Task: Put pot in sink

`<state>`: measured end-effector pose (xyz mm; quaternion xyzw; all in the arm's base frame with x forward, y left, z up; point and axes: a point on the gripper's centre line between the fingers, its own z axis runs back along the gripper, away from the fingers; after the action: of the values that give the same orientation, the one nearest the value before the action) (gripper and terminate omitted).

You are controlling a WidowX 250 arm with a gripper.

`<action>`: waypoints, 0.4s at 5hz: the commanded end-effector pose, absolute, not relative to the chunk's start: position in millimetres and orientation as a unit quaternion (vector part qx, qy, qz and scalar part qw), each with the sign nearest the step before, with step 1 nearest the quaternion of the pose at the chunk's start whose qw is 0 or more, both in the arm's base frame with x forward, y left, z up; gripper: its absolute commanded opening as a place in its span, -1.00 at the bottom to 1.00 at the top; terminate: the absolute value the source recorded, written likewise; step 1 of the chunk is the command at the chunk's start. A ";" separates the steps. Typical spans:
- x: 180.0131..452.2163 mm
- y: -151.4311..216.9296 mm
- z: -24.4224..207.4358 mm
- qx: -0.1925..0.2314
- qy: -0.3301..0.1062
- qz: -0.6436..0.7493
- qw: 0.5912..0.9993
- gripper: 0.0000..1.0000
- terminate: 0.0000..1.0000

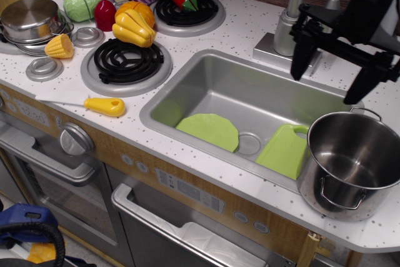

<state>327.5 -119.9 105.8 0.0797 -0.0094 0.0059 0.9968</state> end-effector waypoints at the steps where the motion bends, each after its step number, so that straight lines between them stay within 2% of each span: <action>1: 323.7 -124.6 115.2 0.036 -0.068 0.010 0.997 1.00 -1.00; 2: 321.6 -123.8 101.6 0.011 -0.078 0.008 0.997 1.00 -1.00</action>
<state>312.5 -121.1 67.5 0.0214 -0.0486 -0.0003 0.9986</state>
